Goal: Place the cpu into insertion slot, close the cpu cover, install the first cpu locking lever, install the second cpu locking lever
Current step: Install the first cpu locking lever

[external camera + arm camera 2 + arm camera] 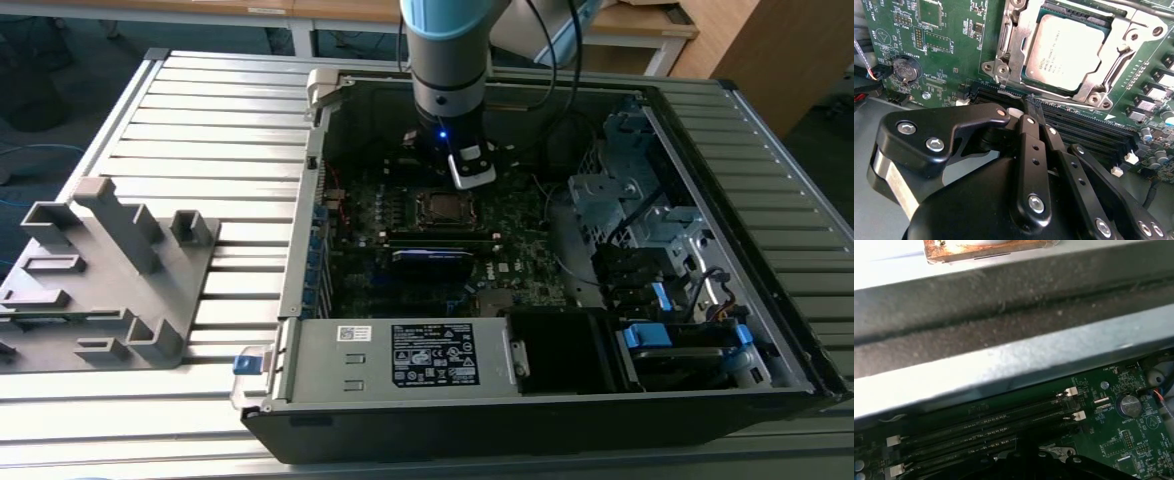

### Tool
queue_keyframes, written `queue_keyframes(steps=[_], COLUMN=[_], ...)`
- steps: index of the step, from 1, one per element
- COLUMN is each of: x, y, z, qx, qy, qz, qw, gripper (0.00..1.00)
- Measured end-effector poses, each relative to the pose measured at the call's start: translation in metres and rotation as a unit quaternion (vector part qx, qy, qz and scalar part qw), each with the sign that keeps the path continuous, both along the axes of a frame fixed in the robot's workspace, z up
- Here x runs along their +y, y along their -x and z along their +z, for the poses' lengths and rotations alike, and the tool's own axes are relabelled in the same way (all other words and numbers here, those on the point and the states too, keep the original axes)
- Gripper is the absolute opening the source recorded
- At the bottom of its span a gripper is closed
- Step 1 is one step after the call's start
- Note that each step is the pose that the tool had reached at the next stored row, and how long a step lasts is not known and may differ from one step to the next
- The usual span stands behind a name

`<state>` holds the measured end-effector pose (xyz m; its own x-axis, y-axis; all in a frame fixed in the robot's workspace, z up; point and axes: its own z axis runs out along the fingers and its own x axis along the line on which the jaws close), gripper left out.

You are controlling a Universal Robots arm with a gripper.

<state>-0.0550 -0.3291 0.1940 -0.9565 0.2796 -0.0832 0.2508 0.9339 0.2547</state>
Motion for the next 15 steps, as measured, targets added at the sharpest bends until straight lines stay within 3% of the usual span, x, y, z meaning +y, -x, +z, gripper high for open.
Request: queue_keyframes(steps=[15], x=[-0.0026], y=[-0.0001], z=[-0.0005], qx=[-0.0002], qy=[0.0], qz=[0.0], qw=[1.0], gripper=[0.11])
